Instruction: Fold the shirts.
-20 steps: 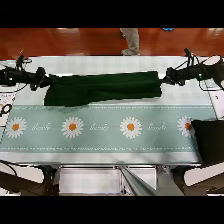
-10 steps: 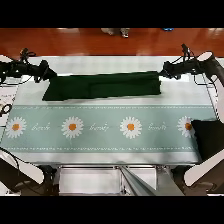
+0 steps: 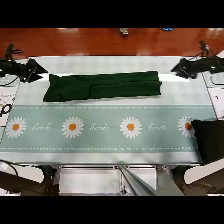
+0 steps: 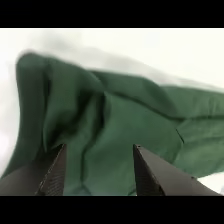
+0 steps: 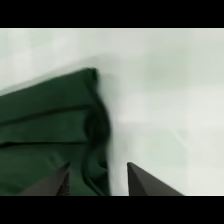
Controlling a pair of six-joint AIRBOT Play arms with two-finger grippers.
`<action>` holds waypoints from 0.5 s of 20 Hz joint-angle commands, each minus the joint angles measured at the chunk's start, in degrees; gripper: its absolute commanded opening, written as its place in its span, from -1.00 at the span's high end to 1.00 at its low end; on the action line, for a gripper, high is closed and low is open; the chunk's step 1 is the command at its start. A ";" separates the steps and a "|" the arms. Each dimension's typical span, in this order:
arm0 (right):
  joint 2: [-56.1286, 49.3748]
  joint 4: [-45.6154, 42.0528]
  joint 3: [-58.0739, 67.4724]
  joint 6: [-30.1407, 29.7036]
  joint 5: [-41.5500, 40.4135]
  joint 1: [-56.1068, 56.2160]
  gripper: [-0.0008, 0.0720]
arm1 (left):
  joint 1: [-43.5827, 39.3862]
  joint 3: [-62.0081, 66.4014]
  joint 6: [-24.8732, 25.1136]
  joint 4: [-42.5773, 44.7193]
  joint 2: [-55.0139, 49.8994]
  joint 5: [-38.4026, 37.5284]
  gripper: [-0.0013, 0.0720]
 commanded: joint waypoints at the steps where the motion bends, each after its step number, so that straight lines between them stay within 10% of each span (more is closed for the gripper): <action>1: 7.52 -0.42 -12.33 1.09 -5.14 -4.44 -0.15 | -1.20 -17.99 6.75 -0.59 15.58 15.82 -0.42; 10: -0.24 20.57 -21.84 -8.66 -8.79 -0.26 -0.17 | -12.57 -37.07 8.92 -1.51 28.81 26.45 -0.42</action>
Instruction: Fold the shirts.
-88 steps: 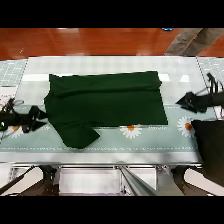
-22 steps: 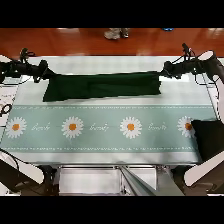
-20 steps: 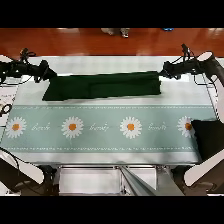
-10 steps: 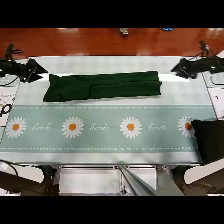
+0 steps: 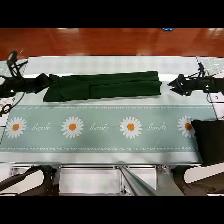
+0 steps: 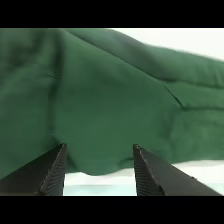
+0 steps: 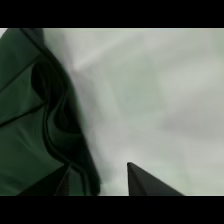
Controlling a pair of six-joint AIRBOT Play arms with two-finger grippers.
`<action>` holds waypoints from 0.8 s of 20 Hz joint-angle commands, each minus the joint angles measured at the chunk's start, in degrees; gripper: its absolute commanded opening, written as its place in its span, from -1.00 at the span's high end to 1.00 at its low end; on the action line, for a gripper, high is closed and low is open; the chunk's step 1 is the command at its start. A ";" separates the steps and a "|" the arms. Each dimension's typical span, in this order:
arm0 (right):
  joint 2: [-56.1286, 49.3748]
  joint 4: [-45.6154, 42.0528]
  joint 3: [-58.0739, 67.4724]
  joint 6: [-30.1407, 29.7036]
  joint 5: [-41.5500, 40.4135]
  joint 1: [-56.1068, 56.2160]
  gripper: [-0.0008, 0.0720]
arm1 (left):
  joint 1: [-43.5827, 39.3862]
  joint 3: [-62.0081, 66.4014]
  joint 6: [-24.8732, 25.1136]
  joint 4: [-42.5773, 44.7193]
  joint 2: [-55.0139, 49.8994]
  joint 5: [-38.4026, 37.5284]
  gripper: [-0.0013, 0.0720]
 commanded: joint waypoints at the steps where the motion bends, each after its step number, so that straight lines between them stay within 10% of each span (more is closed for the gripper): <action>1: -3.96 7.19 0.28 -2.91 0.07 2.27 -0.17 | -3.78 -2.58 0.68 -0.94 1.84 4.17 -0.42; 9: -11.76 6.91 12.31 0.35 2.43 9.55 -0.09 | -5.14 -2.58 0.50 -1.92 1.79 4.26 -0.42; 12: -12.02 3.69 16.24 0.72 2.58 12.31 0.91 | -5.16 -2.58 0.52 -2.01 1.79 4.22 -0.42; 14: -11.67 3.23 18.32 0.85 4.79 12.68 0.91 | -5.14 -2.58 0.52 -2.01 1.79 4.04 -0.41; 16: -9.33 2.23 18.40 0.92 6.75 12.44 0.91 | -5.18 -2.58 0.52 -2.03 1.79 3.17 0.23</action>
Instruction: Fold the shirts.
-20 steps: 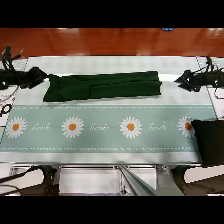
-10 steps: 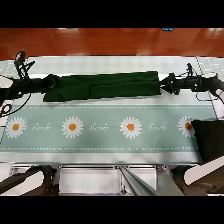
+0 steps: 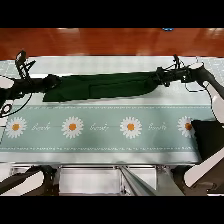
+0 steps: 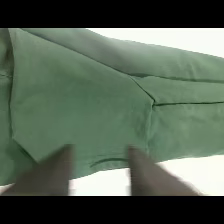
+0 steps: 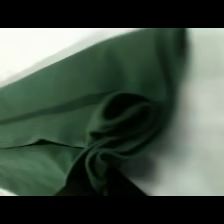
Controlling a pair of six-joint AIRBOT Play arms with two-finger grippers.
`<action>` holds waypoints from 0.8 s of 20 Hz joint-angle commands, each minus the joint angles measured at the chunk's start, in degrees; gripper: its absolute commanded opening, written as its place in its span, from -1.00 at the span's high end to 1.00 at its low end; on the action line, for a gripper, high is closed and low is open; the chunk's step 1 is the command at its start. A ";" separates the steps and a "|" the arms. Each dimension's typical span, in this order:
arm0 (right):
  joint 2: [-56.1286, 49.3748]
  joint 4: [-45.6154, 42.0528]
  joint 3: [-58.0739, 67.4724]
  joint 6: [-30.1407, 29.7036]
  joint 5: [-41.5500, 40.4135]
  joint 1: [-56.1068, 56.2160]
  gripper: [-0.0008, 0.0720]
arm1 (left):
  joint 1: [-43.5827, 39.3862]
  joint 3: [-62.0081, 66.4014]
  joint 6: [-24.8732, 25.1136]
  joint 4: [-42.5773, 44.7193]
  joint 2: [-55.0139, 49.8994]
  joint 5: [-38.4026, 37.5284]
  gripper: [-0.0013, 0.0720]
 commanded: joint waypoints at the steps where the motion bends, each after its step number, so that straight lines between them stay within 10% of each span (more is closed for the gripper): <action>1: 3.34 -3.28 1.79 0.61 3.89 0.31 0.91 | -0.07 -0.02 0.02 -0.11 0.04 -1.81 0.81; 16: 62.38 -14.51 -33.79 4.94 8.09 -0.04 0.91 | -31.10 16.72 -2.97 -5.79 -17.00 -3.91 0.91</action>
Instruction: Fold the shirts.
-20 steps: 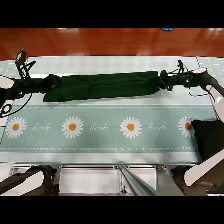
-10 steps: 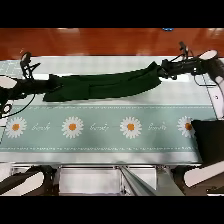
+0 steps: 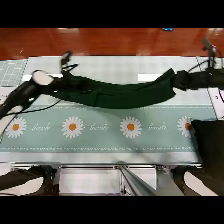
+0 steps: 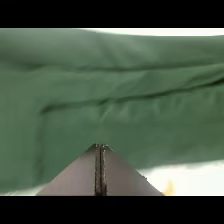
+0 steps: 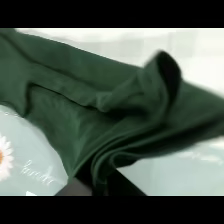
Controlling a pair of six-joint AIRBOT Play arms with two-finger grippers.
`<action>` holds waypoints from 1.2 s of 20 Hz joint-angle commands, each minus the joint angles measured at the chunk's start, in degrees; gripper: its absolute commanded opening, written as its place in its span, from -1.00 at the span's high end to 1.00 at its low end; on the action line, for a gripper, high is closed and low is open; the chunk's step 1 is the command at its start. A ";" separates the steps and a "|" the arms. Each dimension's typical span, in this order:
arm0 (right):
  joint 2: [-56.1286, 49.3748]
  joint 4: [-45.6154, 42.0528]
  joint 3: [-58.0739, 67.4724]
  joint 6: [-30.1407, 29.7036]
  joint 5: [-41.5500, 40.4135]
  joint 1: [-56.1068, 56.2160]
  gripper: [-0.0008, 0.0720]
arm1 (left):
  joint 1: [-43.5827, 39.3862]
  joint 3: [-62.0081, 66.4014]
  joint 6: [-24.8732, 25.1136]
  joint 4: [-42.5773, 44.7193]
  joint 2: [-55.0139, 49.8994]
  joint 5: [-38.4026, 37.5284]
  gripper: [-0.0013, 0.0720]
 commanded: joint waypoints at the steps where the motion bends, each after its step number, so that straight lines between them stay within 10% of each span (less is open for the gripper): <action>1: 14.34 -0.79 -7.06 4.13 1.99 -0.02 0.91 | -8.63 12.46 -3.13 -0.74 -11.43 -4.48 0.91; 12: 23.89 -0.52 -7.45 8.79 5.44 0.15 0.91 | -26.10 30.21 -7.13 -4.33 -30.25 -19.15 0.91; 24: -4.81 8.20 3.02 7.45 -22.69 29.24 0.91 | 15.28 2.16 0.15 -2.84 9.79 -21.84 0.91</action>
